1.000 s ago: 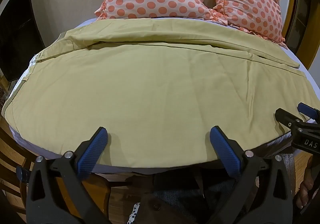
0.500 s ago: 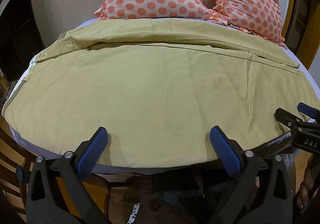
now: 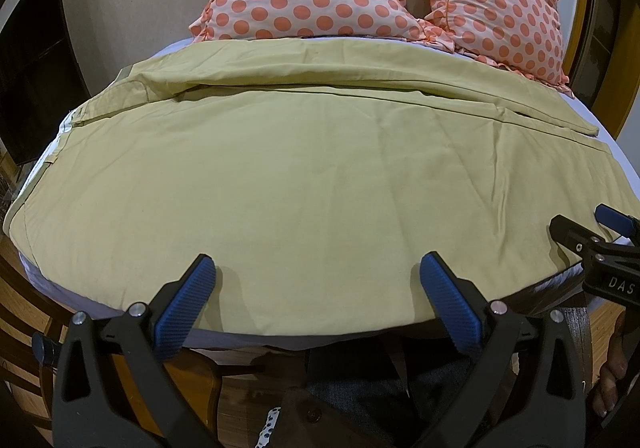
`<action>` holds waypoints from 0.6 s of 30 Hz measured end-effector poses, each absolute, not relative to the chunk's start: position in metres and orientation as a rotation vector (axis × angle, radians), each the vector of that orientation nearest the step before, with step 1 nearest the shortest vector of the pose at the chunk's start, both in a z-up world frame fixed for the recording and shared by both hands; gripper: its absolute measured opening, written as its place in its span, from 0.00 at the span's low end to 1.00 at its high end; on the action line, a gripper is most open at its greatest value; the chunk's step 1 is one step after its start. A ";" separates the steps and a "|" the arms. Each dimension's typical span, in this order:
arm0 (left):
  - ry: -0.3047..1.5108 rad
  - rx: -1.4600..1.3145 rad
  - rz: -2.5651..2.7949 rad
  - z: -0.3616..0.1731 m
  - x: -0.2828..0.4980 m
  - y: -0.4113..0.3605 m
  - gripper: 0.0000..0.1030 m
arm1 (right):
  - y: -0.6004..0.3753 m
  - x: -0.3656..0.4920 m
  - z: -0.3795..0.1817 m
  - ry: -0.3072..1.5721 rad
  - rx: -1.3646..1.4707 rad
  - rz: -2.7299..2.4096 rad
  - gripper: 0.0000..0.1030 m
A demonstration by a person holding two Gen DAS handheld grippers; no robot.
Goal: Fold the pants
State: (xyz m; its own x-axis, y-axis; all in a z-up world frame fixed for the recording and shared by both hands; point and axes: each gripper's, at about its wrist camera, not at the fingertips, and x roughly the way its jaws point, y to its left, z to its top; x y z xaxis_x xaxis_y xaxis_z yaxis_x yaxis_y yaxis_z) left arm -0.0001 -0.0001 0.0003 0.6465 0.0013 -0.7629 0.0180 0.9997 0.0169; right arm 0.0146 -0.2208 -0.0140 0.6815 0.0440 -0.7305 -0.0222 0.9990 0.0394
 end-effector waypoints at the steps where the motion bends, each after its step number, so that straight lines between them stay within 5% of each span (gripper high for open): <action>1: 0.868 0.024 -0.009 0.000 0.000 0.000 0.98 | -0.221 0.014 -0.014 0.820 0.028 0.037 0.99; 18: 0.864 0.024 -0.010 0.000 0.000 0.000 0.98 | -0.219 0.014 -0.015 0.813 0.029 0.036 0.99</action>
State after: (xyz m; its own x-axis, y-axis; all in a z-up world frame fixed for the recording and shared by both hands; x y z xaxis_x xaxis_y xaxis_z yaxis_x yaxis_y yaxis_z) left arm -0.0002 -0.0001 0.0003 0.6491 0.0009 -0.7607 0.0187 0.9997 0.0171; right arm 0.0136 -0.2188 -0.0152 0.6870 0.0434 -0.7253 -0.0210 0.9990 0.0399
